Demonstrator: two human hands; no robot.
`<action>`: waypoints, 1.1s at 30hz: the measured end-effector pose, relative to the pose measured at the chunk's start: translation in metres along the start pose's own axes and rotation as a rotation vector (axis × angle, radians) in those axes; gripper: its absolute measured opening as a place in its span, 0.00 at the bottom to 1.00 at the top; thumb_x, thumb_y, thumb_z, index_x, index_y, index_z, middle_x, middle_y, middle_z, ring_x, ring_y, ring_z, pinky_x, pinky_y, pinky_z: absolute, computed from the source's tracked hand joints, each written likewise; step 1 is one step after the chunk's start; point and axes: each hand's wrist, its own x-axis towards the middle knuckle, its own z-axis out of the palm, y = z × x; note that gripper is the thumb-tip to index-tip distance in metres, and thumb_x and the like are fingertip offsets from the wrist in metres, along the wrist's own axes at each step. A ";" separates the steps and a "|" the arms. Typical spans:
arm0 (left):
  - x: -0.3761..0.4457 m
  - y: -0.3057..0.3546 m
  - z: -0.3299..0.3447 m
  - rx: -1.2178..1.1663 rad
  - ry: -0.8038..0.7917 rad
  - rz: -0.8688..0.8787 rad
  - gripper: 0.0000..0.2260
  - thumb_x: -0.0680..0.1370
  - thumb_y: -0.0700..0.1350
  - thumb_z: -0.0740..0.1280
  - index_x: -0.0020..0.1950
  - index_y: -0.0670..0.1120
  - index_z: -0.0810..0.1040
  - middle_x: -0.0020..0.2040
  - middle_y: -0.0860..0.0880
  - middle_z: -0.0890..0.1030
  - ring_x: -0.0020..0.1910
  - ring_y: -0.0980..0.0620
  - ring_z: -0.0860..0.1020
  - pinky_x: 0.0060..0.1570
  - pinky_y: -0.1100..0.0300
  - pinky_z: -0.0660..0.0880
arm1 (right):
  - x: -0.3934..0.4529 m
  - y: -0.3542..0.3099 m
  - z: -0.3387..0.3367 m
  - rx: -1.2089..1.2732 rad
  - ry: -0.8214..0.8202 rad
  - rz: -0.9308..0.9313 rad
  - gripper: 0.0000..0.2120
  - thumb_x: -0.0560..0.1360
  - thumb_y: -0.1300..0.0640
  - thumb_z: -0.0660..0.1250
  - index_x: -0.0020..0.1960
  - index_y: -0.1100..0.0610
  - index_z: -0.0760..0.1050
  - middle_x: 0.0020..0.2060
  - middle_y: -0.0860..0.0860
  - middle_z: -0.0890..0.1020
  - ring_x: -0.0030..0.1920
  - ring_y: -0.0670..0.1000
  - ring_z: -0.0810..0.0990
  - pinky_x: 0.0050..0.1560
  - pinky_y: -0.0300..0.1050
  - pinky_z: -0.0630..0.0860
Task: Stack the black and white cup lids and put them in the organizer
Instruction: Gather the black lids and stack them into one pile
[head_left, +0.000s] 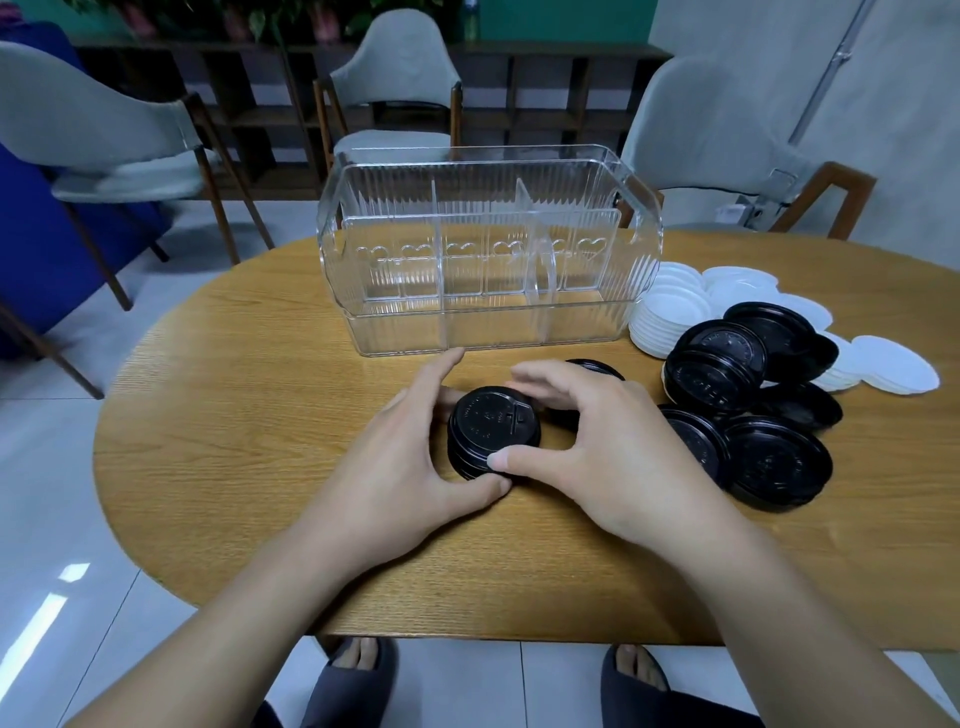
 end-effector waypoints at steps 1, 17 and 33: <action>0.000 0.000 0.000 0.002 -0.002 -0.004 0.54 0.70 0.65 0.83 0.87 0.67 0.53 0.69 0.69 0.78 0.71 0.67 0.74 0.67 0.73 0.65 | 0.000 0.000 0.000 -0.004 0.002 0.001 0.42 0.69 0.38 0.84 0.79 0.41 0.73 0.70 0.34 0.81 0.72 0.33 0.76 0.75 0.37 0.69; 0.000 -0.001 0.000 0.064 -0.037 0.005 0.46 0.70 0.70 0.75 0.86 0.63 0.63 0.69 0.63 0.75 0.73 0.60 0.73 0.73 0.57 0.71 | 0.000 0.001 -0.002 0.022 -0.062 -0.030 0.38 0.74 0.42 0.82 0.81 0.39 0.72 0.73 0.32 0.78 0.74 0.32 0.73 0.79 0.45 0.71; 0.001 -0.002 0.002 0.065 -0.019 0.038 0.46 0.71 0.66 0.79 0.86 0.59 0.66 0.72 0.67 0.74 0.74 0.63 0.71 0.70 0.69 0.66 | -0.005 -0.004 0.006 -0.042 0.025 0.004 0.38 0.71 0.37 0.82 0.78 0.40 0.74 0.70 0.34 0.81 0.73 0.36 0.76 0.76 0.46 0.73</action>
